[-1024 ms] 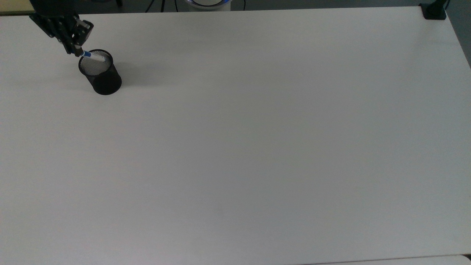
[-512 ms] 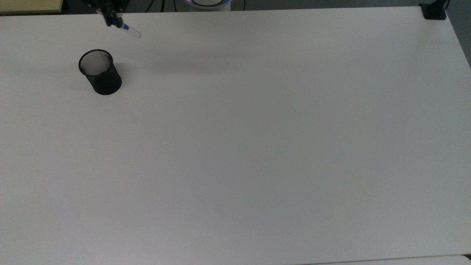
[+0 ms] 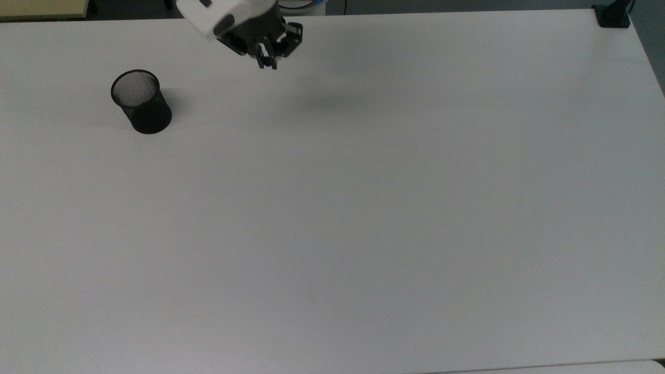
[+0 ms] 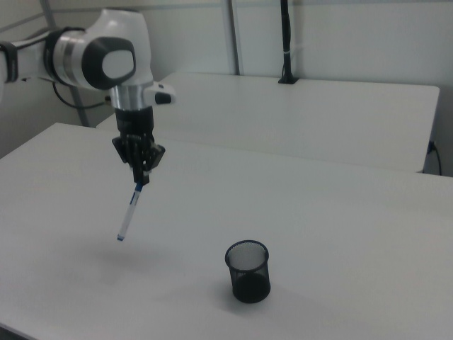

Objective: Remove the marker

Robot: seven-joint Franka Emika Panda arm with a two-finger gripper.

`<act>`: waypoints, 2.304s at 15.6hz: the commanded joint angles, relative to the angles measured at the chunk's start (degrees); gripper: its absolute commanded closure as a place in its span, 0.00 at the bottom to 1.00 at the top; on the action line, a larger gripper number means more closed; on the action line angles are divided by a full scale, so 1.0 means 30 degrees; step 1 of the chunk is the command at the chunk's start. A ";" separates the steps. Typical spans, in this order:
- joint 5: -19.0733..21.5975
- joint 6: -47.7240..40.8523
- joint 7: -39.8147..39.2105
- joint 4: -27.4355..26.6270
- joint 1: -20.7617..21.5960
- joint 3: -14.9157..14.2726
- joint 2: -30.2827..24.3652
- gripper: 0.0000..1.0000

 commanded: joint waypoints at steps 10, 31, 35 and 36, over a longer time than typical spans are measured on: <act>0.0107 0.4459 0.2245 0.0234 0.1010 0.1158 0.5195 0.70; -0.0685 0.1800 0.1375 0.0086 -0.3089 0.2184 -0.2800 0.00; -0.0684 0.1326 0.1220 0.0293 -0.3062 0.2184 -0.2597 0.00; -0.0713 0.1327 0.1220 0.0293 -0.3091 0.2155 -0.2567 0.00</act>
